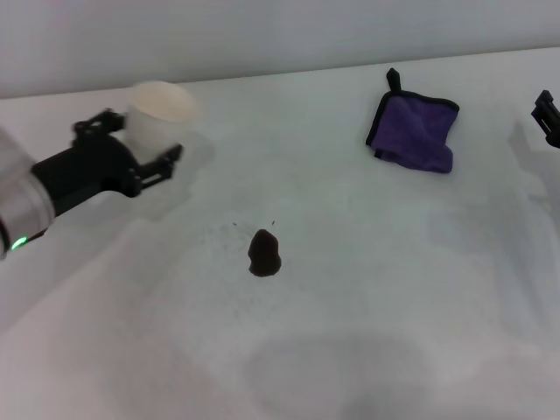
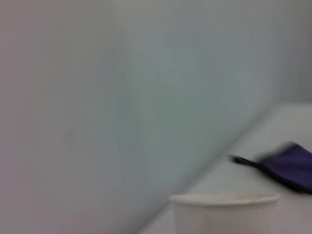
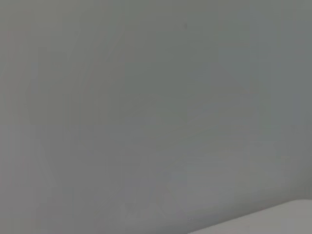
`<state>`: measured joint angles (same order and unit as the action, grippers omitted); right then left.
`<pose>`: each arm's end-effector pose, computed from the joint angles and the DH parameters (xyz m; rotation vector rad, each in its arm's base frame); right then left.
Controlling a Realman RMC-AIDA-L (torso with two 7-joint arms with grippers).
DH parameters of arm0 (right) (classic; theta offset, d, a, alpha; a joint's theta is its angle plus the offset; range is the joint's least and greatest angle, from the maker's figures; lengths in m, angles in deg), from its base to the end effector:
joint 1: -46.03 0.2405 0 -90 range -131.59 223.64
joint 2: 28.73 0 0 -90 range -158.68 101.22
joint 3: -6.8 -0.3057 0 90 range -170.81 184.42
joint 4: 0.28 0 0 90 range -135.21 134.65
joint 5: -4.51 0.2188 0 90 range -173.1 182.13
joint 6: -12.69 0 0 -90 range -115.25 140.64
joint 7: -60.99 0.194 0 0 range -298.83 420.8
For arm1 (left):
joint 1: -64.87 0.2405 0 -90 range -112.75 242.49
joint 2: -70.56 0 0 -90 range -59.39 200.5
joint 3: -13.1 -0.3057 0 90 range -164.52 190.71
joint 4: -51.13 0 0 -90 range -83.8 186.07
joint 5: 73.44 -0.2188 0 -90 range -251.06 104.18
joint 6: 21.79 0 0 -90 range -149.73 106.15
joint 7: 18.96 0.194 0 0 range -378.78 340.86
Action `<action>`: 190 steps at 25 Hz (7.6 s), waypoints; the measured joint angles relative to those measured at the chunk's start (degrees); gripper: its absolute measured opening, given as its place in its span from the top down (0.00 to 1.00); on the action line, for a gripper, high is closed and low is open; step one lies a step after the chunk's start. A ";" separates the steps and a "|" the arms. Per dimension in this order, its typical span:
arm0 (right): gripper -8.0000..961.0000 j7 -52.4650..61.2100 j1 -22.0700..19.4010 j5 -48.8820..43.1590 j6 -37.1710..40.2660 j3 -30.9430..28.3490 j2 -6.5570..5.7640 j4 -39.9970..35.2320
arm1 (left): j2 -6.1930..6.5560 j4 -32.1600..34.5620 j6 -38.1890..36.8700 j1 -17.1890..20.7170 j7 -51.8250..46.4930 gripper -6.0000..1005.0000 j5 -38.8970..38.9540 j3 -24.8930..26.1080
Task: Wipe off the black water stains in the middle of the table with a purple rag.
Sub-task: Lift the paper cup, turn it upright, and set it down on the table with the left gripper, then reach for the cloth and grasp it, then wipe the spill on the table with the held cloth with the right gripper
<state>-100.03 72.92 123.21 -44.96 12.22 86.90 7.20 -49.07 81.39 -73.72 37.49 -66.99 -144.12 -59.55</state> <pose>0.4536 0.3943 -0.0144 -1.3187 0.9450 0.6181 -0.2958 0.4318 -0.1066 -2.3483 -0.3027 -0.5001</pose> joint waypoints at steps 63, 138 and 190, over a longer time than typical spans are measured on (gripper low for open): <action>0.10 0.00 -0.80 -0.02 0.00 -0.15 0.02 0.69 | -0.88 -18.09 1.14 2.45 21.17 0.14 52.23 -30.24; 0.13 108.36 13.42 -81.16 18.18 61.56 -0.02 -45.83 | 0.18 -18.03 -16.34 16.82 19.15 0.13 74.74 -33.86; 0.89 106.31 7.21 -69.50 10.06 64.91 -0.18 -52.11 | 0.35 -19.45 -16.23 13.01 18.59 0.13 75.69 -33.70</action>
<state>6.28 80.13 53.71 -34.90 77.13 86.72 -44.91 -48.71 61.94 -89.95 50.50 -48.40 -68.43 -93.25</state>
